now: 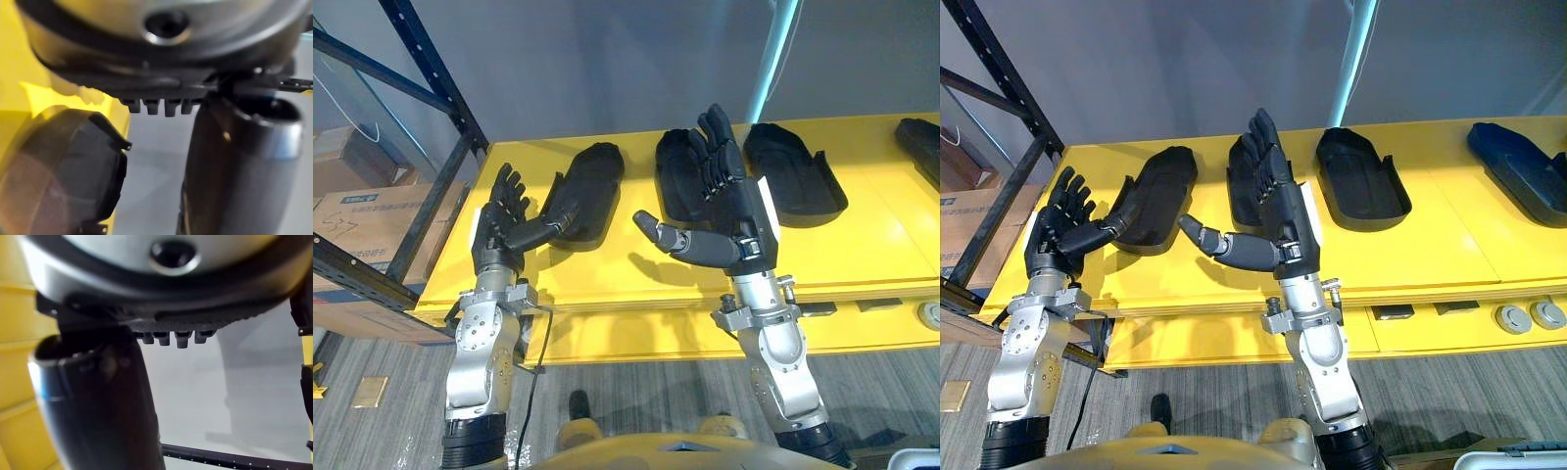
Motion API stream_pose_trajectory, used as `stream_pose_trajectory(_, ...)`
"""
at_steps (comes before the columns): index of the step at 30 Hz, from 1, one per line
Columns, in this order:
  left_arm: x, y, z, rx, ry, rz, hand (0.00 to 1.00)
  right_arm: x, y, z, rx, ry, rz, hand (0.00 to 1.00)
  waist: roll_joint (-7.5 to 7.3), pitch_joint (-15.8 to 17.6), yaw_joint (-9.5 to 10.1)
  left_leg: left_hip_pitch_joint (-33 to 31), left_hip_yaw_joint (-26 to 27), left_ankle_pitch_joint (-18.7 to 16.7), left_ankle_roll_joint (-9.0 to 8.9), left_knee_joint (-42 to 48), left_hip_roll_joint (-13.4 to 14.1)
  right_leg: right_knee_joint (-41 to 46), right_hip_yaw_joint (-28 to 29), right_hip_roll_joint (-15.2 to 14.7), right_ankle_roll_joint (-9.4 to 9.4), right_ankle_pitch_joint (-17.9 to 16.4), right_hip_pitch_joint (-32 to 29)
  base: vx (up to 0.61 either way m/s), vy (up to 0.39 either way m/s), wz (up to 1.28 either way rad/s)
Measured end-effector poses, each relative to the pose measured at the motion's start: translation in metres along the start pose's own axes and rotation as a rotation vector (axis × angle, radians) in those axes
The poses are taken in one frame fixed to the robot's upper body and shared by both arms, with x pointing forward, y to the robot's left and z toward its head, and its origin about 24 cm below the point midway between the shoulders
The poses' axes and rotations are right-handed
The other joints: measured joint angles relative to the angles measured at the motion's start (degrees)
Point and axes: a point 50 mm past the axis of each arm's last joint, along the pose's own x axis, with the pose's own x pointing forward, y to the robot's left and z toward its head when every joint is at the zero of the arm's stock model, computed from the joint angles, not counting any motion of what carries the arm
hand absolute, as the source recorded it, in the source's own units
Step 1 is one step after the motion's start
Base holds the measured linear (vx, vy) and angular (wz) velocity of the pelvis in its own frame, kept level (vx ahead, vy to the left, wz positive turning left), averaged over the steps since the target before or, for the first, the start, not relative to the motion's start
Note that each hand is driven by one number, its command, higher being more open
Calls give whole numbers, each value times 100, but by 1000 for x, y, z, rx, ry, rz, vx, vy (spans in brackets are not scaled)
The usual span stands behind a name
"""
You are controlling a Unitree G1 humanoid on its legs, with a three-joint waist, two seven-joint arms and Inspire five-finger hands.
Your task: Walk over and take three plastic housings, then place them on the shelf
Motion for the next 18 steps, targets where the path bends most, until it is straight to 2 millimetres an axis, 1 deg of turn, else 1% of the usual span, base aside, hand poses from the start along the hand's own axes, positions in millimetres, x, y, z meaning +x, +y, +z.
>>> stream_pose_trajectory(2,-3,2,2,-1,-30,13,100,-2,0,-1,-36,11,-1,100,-15,-21,8,-3,6,-2,-3,0,0,-24,2,1,1,8,6,0,0,0)
stream_pose_trajectory(5,-14,7,3,-1,-78,61,100,-11,-1,-5,-88,50,-16,100,-61,-112,25,-2,15,-3,-11,1,0,-51,3,3,40,43,27,12,-7,0)
stream_pose_trajectory(10,-29,12,5,100,-124,119,100,-15,-14,-4,-123,59,-95,100,-70,-123,43,-11,13,-38,-19,-1,8,-57,1,9,5,23,25,-7,-2,0)
stream_pose_trajectory(14,-31,13,5,101,-120,99,100,-23,-25,-5,-144,86,-154,100,-92,-154,103,-68,2,-79,-29,-2,14,-75,-13,17,-3,17,-24,-14,-4,1)
stream_pose_trajectory(18,-38,13,2,111,-98,75,100,-27,-26,-7,-143,105,-164,100,-126,-175,80,-137,7,-46,1,1,15,-83,-10,18,-13,27,-104,0,0,0)
